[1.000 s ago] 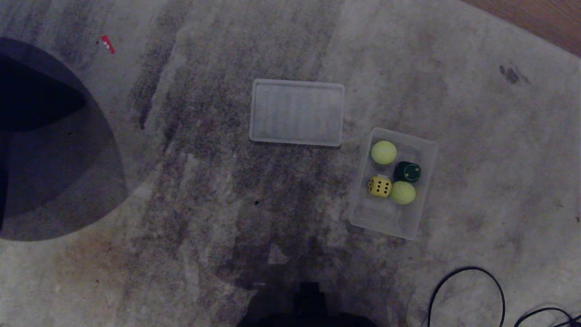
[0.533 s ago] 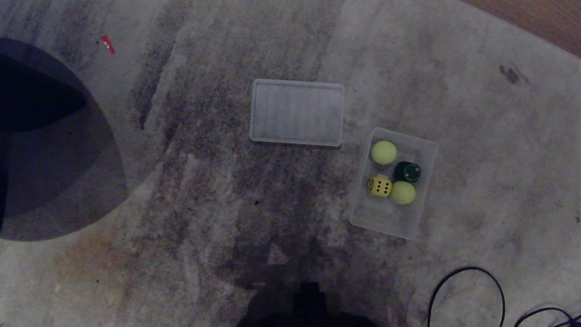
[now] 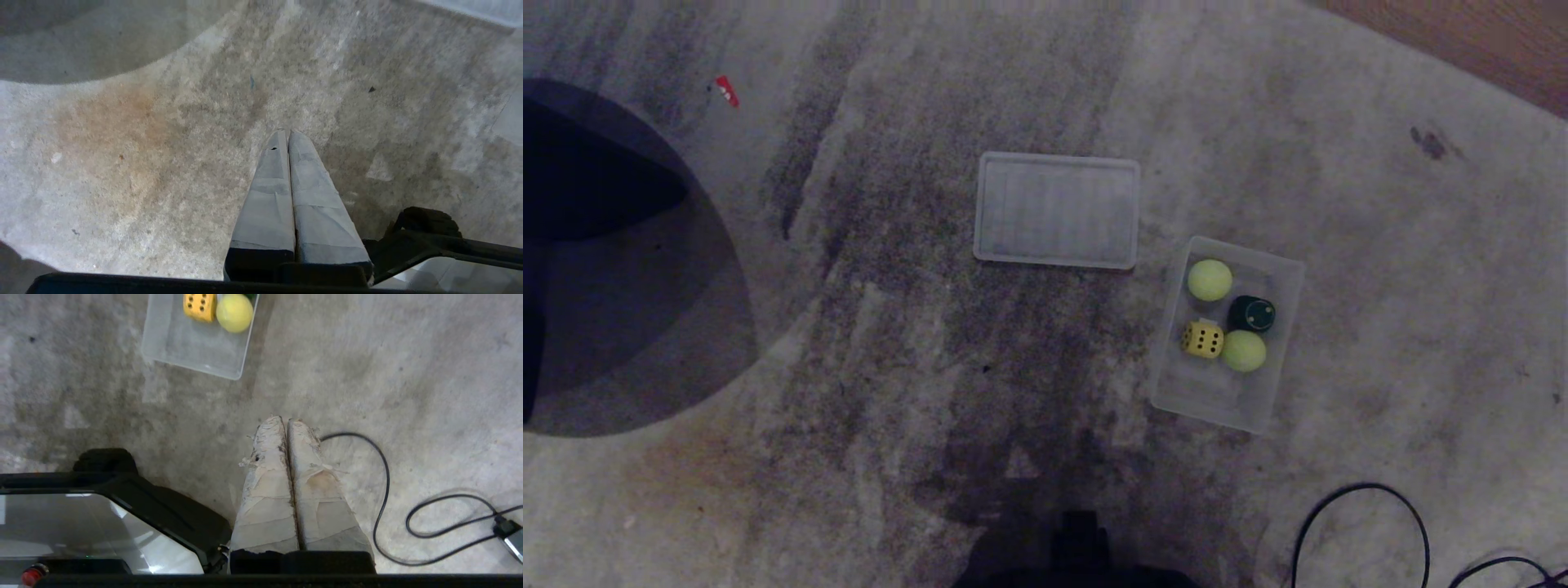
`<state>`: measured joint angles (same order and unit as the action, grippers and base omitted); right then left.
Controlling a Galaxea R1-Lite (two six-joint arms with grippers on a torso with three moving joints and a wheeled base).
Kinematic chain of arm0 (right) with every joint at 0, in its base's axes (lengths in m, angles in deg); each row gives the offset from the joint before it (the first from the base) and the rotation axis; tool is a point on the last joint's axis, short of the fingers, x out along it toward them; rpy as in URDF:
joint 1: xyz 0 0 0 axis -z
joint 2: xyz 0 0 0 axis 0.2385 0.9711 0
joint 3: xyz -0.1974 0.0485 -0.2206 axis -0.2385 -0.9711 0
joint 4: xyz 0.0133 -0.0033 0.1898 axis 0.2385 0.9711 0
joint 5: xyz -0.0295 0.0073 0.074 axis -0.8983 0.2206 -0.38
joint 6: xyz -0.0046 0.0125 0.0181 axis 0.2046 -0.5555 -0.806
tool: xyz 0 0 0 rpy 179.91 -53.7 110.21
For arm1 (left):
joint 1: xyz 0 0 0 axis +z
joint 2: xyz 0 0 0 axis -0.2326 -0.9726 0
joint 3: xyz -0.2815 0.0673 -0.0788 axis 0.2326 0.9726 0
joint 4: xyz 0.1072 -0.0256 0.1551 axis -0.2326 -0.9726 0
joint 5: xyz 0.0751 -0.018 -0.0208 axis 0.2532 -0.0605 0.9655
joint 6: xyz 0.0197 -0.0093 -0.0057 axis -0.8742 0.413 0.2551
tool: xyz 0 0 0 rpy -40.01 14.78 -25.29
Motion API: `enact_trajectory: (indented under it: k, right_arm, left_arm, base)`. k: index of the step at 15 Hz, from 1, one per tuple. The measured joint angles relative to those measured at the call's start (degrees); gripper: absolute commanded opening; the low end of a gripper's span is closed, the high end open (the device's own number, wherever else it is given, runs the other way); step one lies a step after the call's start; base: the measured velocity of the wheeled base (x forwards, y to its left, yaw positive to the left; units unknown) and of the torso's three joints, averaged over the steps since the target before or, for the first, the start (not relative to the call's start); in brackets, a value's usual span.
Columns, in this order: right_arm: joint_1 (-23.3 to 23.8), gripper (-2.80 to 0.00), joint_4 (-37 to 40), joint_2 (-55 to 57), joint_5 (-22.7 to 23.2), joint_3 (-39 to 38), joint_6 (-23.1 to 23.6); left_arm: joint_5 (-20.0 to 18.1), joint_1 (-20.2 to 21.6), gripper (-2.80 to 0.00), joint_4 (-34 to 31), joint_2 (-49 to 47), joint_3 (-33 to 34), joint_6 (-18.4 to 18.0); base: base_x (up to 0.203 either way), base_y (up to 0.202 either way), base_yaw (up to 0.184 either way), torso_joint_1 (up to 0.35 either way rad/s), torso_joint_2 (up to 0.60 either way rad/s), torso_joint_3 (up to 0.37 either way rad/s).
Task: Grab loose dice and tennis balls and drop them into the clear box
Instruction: Pick up toys out of the box
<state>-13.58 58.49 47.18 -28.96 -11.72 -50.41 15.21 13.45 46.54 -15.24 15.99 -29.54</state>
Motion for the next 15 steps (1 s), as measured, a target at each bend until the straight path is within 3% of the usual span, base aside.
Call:
enact_trajectory:
  k: [15]
  right_arm:
    - [0.0,-2.8,0.0,0.0,-0.1,0.0,-0.1]
  left_arm:
    - [0.0,0.0,-2.8,0.1,0.0,0.0,0.2]
  base:
    - [0.0,0.0,0.0,0.002,0.0,0.2]
